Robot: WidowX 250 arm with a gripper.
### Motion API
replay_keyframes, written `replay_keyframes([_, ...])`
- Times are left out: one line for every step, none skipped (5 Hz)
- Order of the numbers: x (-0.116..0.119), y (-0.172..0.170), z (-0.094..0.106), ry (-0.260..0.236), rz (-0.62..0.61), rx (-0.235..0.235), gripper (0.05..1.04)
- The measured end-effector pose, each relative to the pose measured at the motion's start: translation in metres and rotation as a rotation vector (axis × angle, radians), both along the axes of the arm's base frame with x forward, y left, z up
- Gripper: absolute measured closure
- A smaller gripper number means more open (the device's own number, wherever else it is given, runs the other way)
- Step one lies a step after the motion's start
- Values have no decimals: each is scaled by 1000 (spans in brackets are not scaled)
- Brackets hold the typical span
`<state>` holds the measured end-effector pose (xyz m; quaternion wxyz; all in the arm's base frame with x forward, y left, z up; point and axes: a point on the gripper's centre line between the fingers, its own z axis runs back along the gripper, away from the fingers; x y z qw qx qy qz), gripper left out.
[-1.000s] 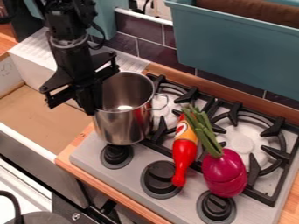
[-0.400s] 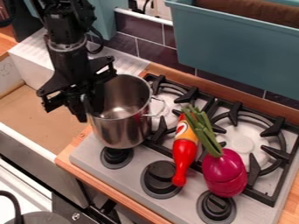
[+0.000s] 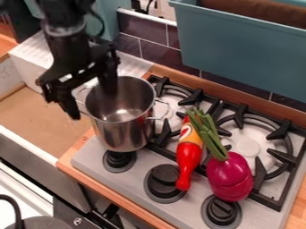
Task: Move the silver pot to the bottom of the left burner.
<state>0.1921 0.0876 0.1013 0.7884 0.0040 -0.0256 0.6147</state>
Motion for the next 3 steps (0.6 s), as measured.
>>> replay_keyframes([9,-8,22,-17,-3,-33,86])
replay_keyframes([20,-26,38,-21,10,-49,86])
replay_keyframes([39,-38,30,-18,28,-29,86])
